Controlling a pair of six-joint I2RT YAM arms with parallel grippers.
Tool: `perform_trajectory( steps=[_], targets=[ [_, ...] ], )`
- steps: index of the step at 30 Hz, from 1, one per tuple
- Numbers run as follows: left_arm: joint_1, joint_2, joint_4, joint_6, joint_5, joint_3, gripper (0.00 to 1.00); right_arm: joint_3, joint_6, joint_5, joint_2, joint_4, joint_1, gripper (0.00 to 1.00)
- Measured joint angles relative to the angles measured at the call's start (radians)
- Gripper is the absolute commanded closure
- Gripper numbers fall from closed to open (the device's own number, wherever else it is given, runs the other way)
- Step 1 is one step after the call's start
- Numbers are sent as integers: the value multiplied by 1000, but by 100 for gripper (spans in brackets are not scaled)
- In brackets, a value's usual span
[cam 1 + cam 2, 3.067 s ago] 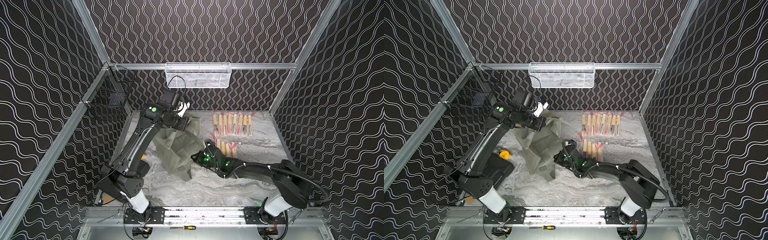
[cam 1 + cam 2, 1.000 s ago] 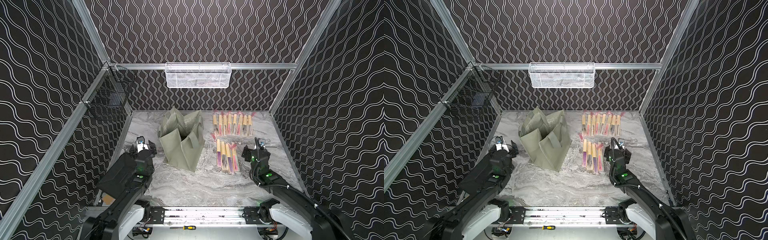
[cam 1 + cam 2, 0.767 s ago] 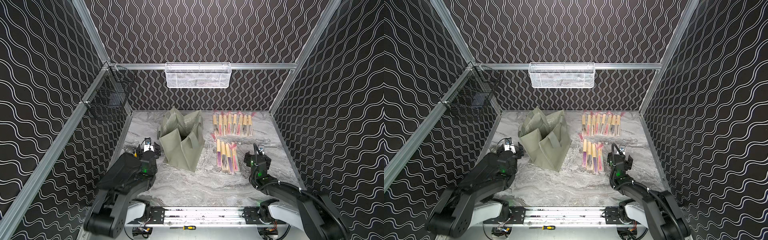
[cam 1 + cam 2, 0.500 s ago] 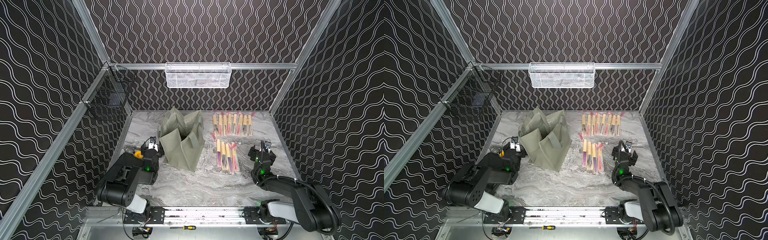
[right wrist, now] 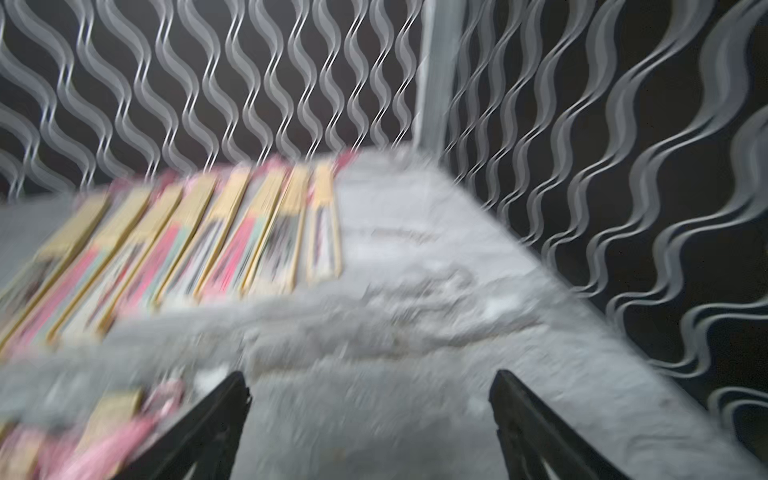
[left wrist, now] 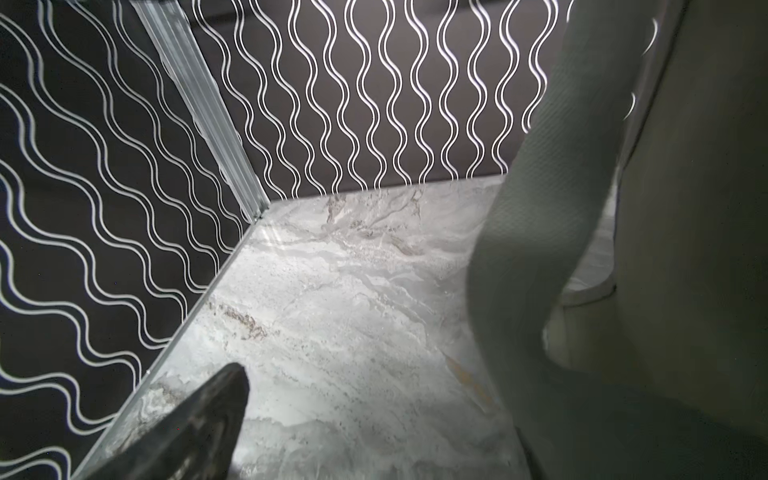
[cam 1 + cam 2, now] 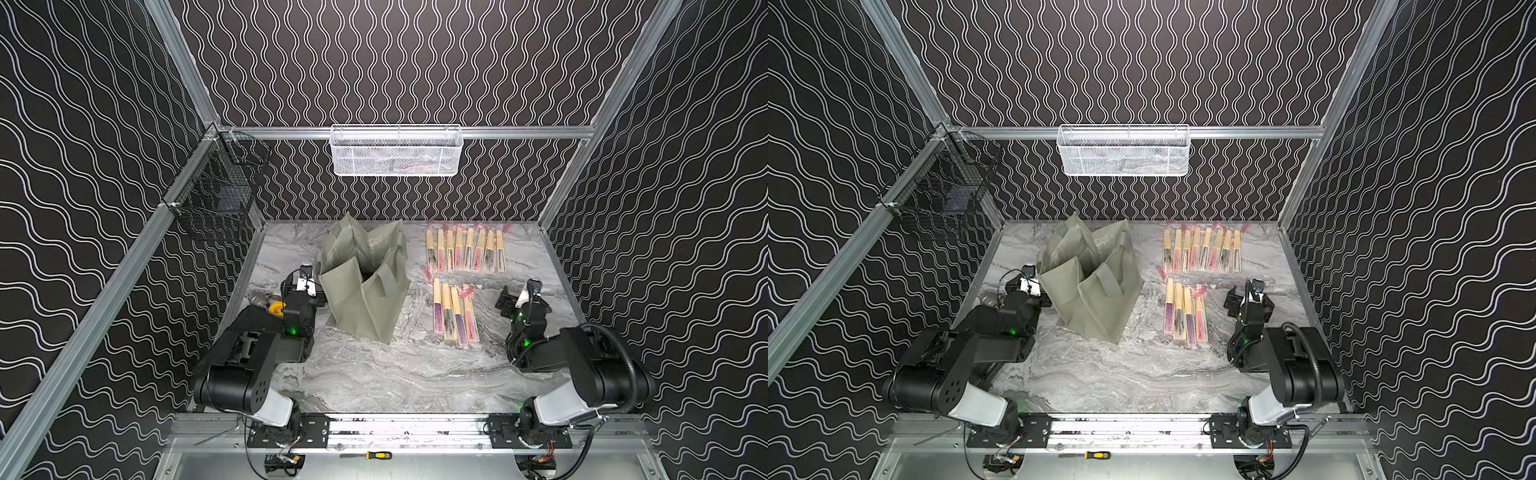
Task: Take out the folding fans from the tote bags
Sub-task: Reset both arms
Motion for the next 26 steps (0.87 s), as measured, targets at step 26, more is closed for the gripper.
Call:
perform_trajectory(
  steps=[26],
  targets=[
    [1, -1, -18, 0, 12, 0, 1, 11, 19, -59, 13, 14, -25, 0]
  ],
)
